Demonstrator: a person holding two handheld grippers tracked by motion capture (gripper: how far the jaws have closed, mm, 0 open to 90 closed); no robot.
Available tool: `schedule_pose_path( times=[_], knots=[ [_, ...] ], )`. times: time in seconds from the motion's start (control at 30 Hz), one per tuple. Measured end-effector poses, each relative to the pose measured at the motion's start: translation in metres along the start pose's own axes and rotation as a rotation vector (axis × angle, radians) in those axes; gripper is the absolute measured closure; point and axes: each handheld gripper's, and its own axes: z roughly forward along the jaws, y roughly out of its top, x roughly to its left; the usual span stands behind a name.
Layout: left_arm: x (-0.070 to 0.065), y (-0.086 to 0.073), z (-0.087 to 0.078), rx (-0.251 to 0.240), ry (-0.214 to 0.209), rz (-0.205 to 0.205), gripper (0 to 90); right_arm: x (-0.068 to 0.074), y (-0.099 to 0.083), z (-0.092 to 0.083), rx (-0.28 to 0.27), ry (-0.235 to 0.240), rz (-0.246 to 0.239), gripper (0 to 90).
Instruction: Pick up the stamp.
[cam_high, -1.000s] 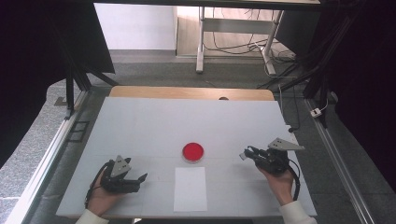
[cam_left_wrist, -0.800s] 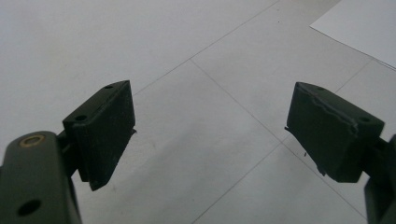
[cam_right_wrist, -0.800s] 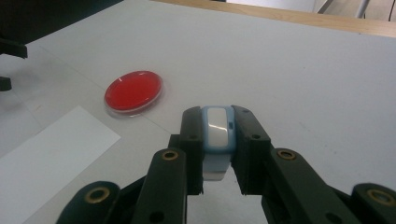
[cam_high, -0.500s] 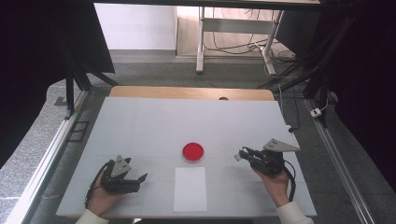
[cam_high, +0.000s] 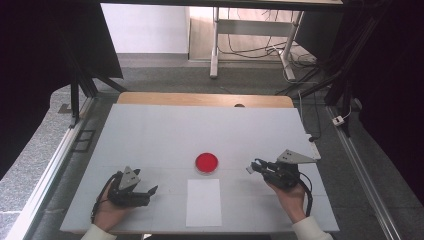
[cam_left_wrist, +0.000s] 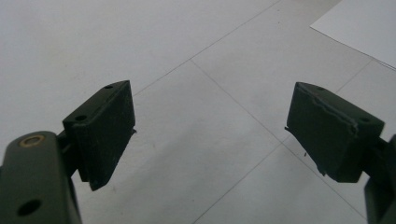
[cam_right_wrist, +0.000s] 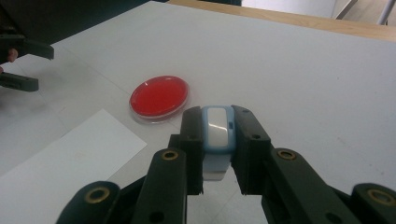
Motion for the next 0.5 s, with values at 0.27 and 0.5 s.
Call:
schedule_pose_path(
  times=[0.27, 0.5],
  knots=[
    [-0.0001, 0.0, 0.0, 0.001, 0.002, 0.001, 15.8, 0.0044, -0.0008, 0.0032, -0.006, 0.01, -0.007, 74.8],
    [-0.0001, -0.0001, 0.0, 0.002, 0.001, 0.002, 15.8, 0.0092, -0.0011, 0.0066, -0.01, 0.025, -0.015, 74.8]
  ],
)
